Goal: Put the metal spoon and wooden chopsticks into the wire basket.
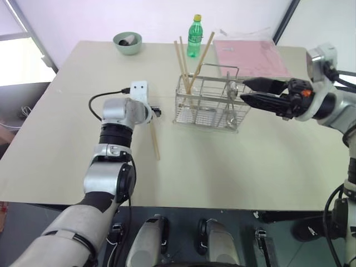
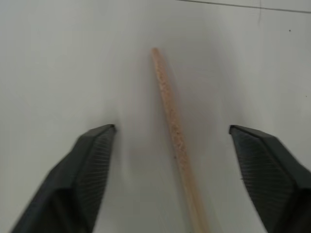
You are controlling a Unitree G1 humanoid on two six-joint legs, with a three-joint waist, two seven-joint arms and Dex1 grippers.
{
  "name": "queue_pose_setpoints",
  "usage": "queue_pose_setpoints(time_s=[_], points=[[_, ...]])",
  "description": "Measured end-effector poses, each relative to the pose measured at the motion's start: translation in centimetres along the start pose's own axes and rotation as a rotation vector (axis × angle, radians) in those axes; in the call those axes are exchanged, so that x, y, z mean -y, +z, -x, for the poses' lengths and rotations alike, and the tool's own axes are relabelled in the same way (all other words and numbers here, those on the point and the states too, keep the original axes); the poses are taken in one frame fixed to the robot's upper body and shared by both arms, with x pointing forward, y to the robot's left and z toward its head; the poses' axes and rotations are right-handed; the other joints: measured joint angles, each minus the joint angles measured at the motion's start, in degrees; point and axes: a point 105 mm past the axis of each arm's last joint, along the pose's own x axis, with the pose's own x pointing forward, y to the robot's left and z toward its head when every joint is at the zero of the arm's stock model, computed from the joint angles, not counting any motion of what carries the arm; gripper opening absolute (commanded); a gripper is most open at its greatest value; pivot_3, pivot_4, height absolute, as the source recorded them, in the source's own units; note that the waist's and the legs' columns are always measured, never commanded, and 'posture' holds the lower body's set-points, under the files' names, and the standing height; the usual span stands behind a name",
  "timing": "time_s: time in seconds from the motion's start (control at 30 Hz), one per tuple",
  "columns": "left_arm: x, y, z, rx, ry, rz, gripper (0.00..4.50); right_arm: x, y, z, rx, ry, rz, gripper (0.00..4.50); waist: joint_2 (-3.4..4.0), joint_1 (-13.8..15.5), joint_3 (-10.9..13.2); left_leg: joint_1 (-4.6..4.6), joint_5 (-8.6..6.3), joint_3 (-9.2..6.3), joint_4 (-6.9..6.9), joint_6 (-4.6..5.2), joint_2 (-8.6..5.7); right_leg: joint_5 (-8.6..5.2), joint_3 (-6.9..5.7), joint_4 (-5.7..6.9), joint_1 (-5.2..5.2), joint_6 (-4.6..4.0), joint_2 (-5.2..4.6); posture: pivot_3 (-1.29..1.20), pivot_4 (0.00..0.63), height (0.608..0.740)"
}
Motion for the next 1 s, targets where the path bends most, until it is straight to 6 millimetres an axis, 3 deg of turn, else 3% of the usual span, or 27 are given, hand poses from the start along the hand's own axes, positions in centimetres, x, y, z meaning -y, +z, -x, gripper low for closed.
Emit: queue_pose_setpoints(time_s=[0.17,0.4,0.47,0.53,0.6,0.67,0.73,0.8,0.87,1.0], points=[[0.1,0.2,-0.2,0.001,-0.006,0.023,0.04,0.0,0.0,0.0,0.0,-0.004,0.0,3.51,0.0,0.6,0.0,-0.03,0.0,0.0,0.03,0.0,-0.05,0.01,-0.02,-0.03,0.02,0.01,-0.03,0.0,0.15,0.686],[-0.1,0.6,-0.5,0.03,-0.001,0.023,0.04,0.0,0.0,0.0,0.001,-0.005,0.001,3.51,-0.02,1.0,0.0,-0.04,0.0,0.0,0.02,0.0,-0.04,0.01,-0.02,-0.03,-0.01,0.01,-0.02,0.0,0.15,0.686],[-0.7,1.3,-0.5,0.078,0.018,0.017,0.04,0.0,0.1,0.0,0.002,-0.005,0.002,3.51,-0.02,0.9,0.0,-0.07,0.01,0.01,0.02,-0.02,-0.04,0.01,-0.02,-0.03,-0.06,0.0,-0.02,0.0,0.15,0.686],[-1.7,3.3,-0.1,0.183,0.034,0.027,0.04,0.1,0.1,0.1,0.002,-0.007,0.0,3.51,-0.06,0.8,0.0,-0.14,0.09,0.01,0.0,-0.15,-0.03,0.01,-0.01,-0.03,-0.13,0.0,-0.02,0.0,0.15,0.686],[-2.5,7.1,1.5,0.378,0.032,0.047,0.04,0.3,0.1,0.2,0.003,-0.012,-0.006,3.51,-0.1,0.5,0.1,-0.27,0.1,0.01,0.0,-0.17,-0.03,0.02,-0.01,-0.03,-0.25,-0.01,-0.03,0.0,0.15,0.686],[-2.6,12.1,4.6,0.615,-0.021,0.095,0.04,0.3,0.2,0.2,0.003,-0.015,-0.005,3.51,-0.11,0.4,0.1,-0.45,0.11,0.01,0.03,-0.2,-0.03,0.03,-0.01,-0.04,-0.43,-0.01,-0.06,0.0,0.15,0.686],[-1.7,17.1,9.3,0.871,-0.137,0.158,0.04,0.3,0.6,0.2,0.0,-0.015,0.005,3.51,-0.11,0.4,0.1,-0.78,0.12,0.02,0.09,-0.19,-0.04,0.05,-0.01,-0.04,-0.75,0.0,-0.08,0.0,0.15,0.686],[-0.2,20.2,13.7,1.065,-0.257,0.18,0.04,0.3,0.8,0.3,-0.006,-0.017,0.007,3.51,-0.11,0.5,0.1,-0.86,0.13,0.07,0.09,-0.16,-0.04,0.05,-0.02,-0.08,-0.81,0.01,-0.08,0.0,0.15,0.686],[2.1,21.8,16.7,1.177,-0.383,0.192,0.04,0.3,0.8,0.4,-0.01,-0.02,0.004,3.51,-0.11,0.6,0.1,-0.86,0.2,0.1,0.09,-0.02,-0.04,0.05,-0.04,-0.09,-0.78,0.01,-0.06,0.0,0.15,0.686],[6.6,21.5,18.1,1.213,-0.559,0.173,0.04,0.3,0.8,0.4,-0.009,-0.026,0.003,3.51,-0.11,0.5,0.1,-0.82,0.26,0.15,0.13,0.09,-0.04,0.1,-0.05,-0.04,-0.74,0.05,0.01,0.0,0.15,0.686]])
